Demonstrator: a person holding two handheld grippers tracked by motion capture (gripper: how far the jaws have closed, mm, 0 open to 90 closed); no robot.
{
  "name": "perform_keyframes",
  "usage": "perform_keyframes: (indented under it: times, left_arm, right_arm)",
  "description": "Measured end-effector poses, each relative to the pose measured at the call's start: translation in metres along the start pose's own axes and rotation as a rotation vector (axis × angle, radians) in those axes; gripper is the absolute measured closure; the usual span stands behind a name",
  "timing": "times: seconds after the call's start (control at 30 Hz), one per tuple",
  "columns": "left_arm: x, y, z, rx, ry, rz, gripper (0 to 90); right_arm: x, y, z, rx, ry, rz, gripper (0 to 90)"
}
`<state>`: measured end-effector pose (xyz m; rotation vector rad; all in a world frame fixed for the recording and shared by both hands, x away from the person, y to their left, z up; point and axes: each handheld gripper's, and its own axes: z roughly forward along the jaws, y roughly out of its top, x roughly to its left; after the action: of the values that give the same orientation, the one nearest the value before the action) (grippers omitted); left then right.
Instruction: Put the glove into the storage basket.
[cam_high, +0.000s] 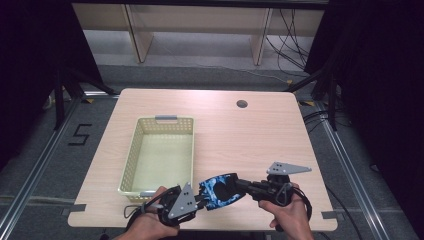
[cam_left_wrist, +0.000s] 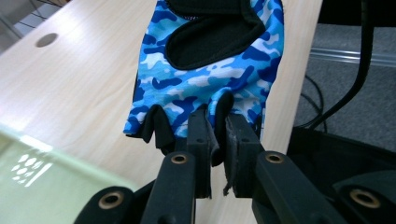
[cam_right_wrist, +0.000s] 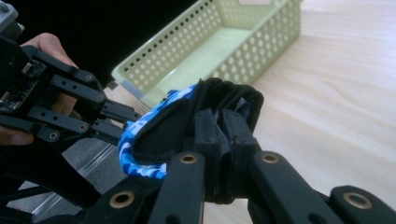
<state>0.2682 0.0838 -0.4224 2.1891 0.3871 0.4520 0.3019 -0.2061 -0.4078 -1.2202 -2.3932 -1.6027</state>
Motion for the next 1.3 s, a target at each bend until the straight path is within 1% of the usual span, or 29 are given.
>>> perform_keyframes:
  times: [0.07,0.1,0.13,0.2,0.23,0.3,0.33,0.37,0.4,0.47,0.5,0.53,0.57,0.6,0.67,0.7,0.77,0.8,0.83,0.87,0.9,0.93,0.97,1.03,1.1,1.17,1.23,1.27,1.3]
  left_arm:
    - [0.008,-0.001,-0.008,0.014,0.014,0.01,81.2]
    - [0.011,-0.002,-0.012,0.012,0.023,-0.011,81.3]
    - [0.015,-0.003,-0.015,0.01,0.03,-0.011,81.3]
    - [0.022,-0.005,-0.022,0.005,0.046,-0.011,81.3]
    - [0.025,-0.006,-0.026,0.018,0.048,-0.027,81.3]
    - [0.032,-0.007,-0.033,0.022,0.062,-0.002,81.4]
    - [0.035,-0.008,-0.035,0.018,0.07,-0.014,81.4]
    - [0.04,-0.009,-0.038,0.025,0.071,-0.013,81.5]
    - [0.043,-0.01,-0.041,0.03,0.068,-0.02,81.5]
    - [0.051,-0.013,-0.045,0.041,0.087,-0.01,81.5]
    - [0.056,-0.015,-0.047,0.053,0.084,-0.002,81.6]
    - [0.06,-0.018,-0.049,0.052,0.092,-0.027,81.5]
    - [0.064,-0.021,-0.05,0.054,0.087,-0.046,81.5]
    - [0.068,-0.023,-0.052,0.059,0.082,-0.059,81.5]
    - [0.074,-0.029,-0.054,0.075,0.093,-0.064,81.5]
    - [0.078,-0.031,-0.055,0.086,0.09,-0.051,81.6]
    - [0.082,-0.037,-0.057,0.09,0.102,-0.068,81.6]
    - [0.086,-0.04,-0.058,0.088,0.11,-0.07,81.5]
    - [0.09,-0.043,-0.059,0.1,0.115,-0.054,81.4]
    - [0.094,-0.047,-0.06,0.096,0.116,-0.073,81.5]
    - [0.099,-0.05,-0.061,0.101,0.12,-0.086,81.6]
    - [0.099,-0.05,-0.061,0.101,0.12,-0.086,81.6]
    - [0.103,-0.051,-0.062,0.113,0.129,-0.083,81.6]
    - [0.109,-0.056,-0.063,0.133,0.134,-0.08,81.7]
    - [0.113,-0.061,-0.062,0.142,0.134,-0.097,81.6]
    - [0.119,-0.066,-0.061,0.174,0.126,-0.091,81.7]
    - [0.123,-0.072,-0.059,0.2,0.128,-0.097,81.7]
    - [0.125,-0.074,-0.058,0.207,0.121,-0.088,81.7]
    - [0.125,-0.076,-0.056,0.214,0.123,-0.102,81.6]
  right_arm:
    - [0.003,0.008,0.007,0.002,0.013,-0.023,86.4]
    - [0.006,0.012,0.011,0.003,0.028,-0.018,86.4]
    - [0.007,0.016,0.014,0.009,0.029,-0.043,86.3]
    - [0.012,0.023,0.021,0.024,0.035,-0.046,86.4]
    - [0.012,0.026,0.026,0.024,0.043,-0.063,86.4]
    - [0.016,0.033,0.033,0.028,0.048,-0.072,86.4]
    - [0.018,0.036,0.037,0.034,0.054,-0.068,86.4]
    - [0.017,0.04,0.042,0.026,0.065,-0.097,86.4]
    - [0.019,0.043,0.045,0.029,0.054,-0.075,86.4]
    - [0.02,0.048,0.056,0.021,0.063,-0.085,86.4]
    - [0.02,0.051,0.062,0.015,0.067,-0.093,86.4]
    - [0.02,0.054,0.066,0.029,0.075,-0.096,86.4]
    - [0.022,0.055,0.071,0.031,0.078,-0.075,86.4]
    - [0.022,0.057,0.076,0.028,0.08,-0.086,86.4]
    - [0.021,0.061,0.086,0.034,0.092,-0.1,86.4]
    - [0.022,0.063,0.09,0.045,0.086,-0.091,86.4]
    - [0.023,0.066,0.101,0.051,0.097,-0.092,86.4]
    - [0.024,0.067,0.105,0.059,0.098,-0.079,86.4]
    - [0.026,0.069,0.109,0.076,0.093,-0.068,86.4]
    - [0.024,0.071,0.113,0.068,0.086,-0.094,86.4]
    - [0.025,0.072,0.119,0.068,0.101,-0.09,86.4]
    - [0.025,0.072,0.119,0.068,0.101,-0.09,86.4]
    - [0.026,0.073,0.125,0.074,0.099,-0.102,86.4]
    - [0.027,0.075,0.139,0.088,0.098,-0.096,86.3]
    - [0.027,0.076,0.142,0.096,0.093,-0.092,86.4]
    - [0.027,0.076,0.151,0.118,0.089,-0.072,86.4]
    - [0.027,0.075,0.161,0.136,0.075,-0.069,86.4]
    - [0.027,0.073,0.166,0.146,0.079,-0.068,86.4]
    - [0.027,0.072,0.169,0.155,0.07,-0.066,86.4]
